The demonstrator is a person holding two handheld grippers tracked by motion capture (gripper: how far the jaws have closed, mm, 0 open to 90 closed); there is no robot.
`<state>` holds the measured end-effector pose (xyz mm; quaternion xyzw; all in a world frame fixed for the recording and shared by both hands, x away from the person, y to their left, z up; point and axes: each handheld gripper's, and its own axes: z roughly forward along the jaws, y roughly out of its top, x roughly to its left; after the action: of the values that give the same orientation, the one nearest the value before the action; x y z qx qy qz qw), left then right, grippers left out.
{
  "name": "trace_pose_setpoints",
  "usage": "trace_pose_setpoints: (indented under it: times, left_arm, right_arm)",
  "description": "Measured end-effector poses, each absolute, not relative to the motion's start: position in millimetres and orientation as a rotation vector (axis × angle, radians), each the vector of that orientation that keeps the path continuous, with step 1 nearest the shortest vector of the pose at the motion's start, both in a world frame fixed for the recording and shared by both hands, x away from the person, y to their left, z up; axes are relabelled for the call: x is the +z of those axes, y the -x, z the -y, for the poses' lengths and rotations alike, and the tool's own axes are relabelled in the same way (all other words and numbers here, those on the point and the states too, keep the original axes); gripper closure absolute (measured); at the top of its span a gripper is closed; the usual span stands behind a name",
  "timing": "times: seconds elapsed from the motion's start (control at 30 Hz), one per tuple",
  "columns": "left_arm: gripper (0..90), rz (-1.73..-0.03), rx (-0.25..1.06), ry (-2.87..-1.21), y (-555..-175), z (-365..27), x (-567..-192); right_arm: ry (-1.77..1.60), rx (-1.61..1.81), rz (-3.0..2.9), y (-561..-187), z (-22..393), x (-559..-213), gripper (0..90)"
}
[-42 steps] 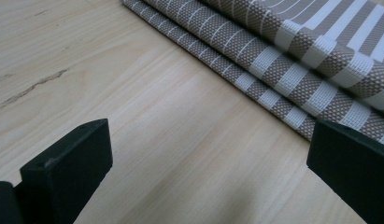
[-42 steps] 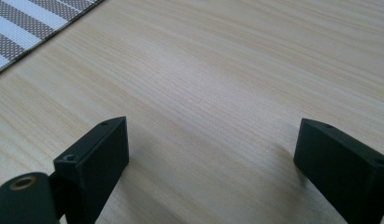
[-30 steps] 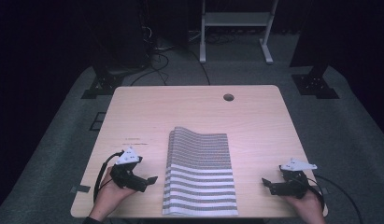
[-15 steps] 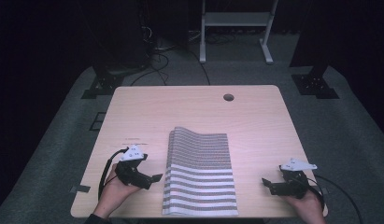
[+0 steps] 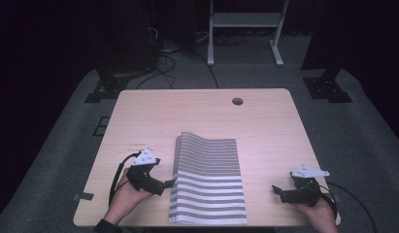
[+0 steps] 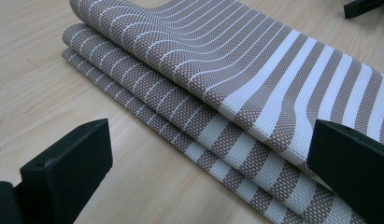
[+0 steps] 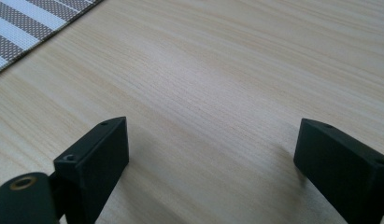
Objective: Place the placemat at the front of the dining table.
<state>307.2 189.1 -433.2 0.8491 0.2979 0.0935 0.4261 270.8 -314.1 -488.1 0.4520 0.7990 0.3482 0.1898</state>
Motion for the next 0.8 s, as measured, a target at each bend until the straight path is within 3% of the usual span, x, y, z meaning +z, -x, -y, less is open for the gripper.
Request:
trace_pose_setpoints:
  times: [0.8]
  left_arm:
    - [0.0,-0.694,0.187,-2.171,-317.5,-154.9,-440.6]
  right_arm:
    - [-1.271,0.978,-2.246,-270.7,314.1,-488.1,9.0]
